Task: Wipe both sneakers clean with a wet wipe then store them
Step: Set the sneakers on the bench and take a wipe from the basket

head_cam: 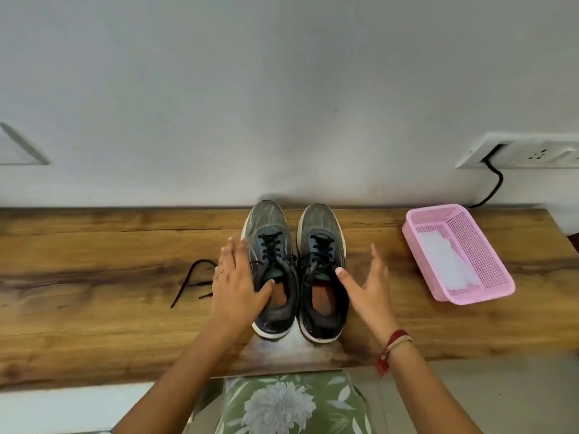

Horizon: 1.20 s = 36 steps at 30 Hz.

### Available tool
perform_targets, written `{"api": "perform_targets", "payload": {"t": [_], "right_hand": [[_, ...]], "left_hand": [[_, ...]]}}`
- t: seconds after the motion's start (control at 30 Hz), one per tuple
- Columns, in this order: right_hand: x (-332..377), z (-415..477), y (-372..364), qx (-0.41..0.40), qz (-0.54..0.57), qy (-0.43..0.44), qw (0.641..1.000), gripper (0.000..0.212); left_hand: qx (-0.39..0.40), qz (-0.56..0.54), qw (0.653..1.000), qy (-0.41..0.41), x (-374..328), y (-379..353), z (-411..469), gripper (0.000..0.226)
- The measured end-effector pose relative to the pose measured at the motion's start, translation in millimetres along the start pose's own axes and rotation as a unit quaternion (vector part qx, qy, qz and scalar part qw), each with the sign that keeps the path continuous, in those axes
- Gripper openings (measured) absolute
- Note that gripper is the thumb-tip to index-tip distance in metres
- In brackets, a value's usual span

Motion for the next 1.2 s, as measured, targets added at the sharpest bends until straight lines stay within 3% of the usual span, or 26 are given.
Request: {"api": "perform_targets", "payload": {"t": [0.17,0.5,0.7,0.77,1.2], "right_hand": [[-21,-15,-5,0.086,-0.013,-0.060,0.994,0.100],[-28,-17,-19,0.100,-0.057,-0.089,0.989,0.090],[-18,-12,-21,0.100,-0.136,-0.069,0.983,0.047],[-15,-12,-22,0.101,-0.166,-0.058,0.979,0.041],[-13,-12,-8,0.112,-0.237,-0.038,0.964,0.040]], "left_hand": [[0.084,-0.040,0.988,0.125,4,-9,-8,0.102],[0.115,0.052,0.982,0.143,-7,-13,1,0.064],[0.104,0.084,0.982,0.135,-8,-17,2,0.063],[0.104,0.099,0.983,0.118,-7,-18,4,0.061],[0.105,0.150,0.976,0.120,34,-1,-11,0.055]]}}
Point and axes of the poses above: each hand's wrist, its own z-axis towards the middle knuckle, its own y-axis out of the back of the hand, x = y × z, the point moved 3 cm from there along z, towards the middle knuckle, and after that the axes turned 10 degrees about -x, right-handed, at the moved point
